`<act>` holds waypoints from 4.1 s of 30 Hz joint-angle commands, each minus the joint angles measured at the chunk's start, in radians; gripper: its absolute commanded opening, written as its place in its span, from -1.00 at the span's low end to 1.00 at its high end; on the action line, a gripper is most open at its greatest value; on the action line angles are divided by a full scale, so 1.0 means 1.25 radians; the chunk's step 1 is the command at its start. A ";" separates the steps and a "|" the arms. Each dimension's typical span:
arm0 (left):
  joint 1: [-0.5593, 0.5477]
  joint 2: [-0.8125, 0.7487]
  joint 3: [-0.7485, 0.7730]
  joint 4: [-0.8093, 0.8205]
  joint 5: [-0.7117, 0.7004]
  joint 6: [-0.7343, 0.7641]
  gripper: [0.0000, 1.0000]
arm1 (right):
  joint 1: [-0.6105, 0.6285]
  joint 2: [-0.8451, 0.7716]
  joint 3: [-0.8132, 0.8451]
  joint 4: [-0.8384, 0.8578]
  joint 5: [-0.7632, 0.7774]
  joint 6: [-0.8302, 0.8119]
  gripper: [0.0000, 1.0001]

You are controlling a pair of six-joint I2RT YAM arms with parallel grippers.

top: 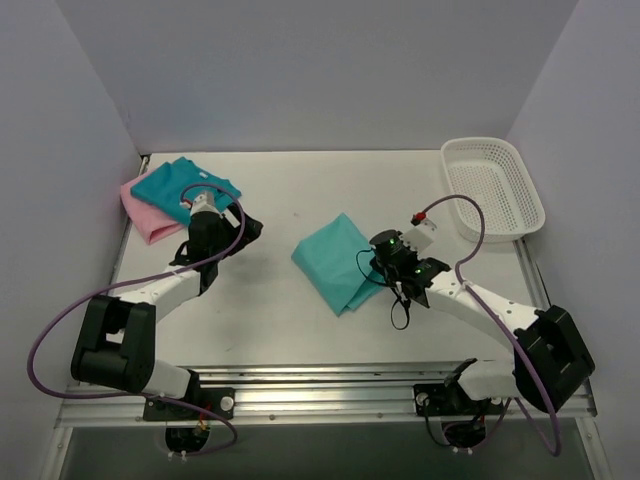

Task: Fold and stack the t-shirts
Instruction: Fold the long partially folded tshirt into a neat square, then put the neatly folded tshirt into the corner of the board with the left arm

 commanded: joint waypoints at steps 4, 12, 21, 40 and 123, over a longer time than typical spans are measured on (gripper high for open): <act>-0.003 0.011 0.015 0.043 0.033 0.010 0.91 | 0.000 -0.036 -0.082 -0.085 0.078 0.062 -1.00; -0.005 0.017 0.015 0.043 0.034 0.012 0.91 | 0.009 0.073 -0.099 -0.126 0.067 0.120 -1.00; -0.005 0.030 0.017 0.048 0.033 0.013 0.91 | 0.016 0.070 -0.186 -0.066 0.014 0.130 0.70; -0.085 0.366 0.372 0.016 0.239 0.088 0.90 | 0.178 -0.248 0.024 -0.300 0.195 0.063 0.98; -0.824 -0.540 -0.257 -0.749 -0.496 -0.765 0.90 | 0.347 -0.382 -0.016 -0.583 0.424 0.330 0.12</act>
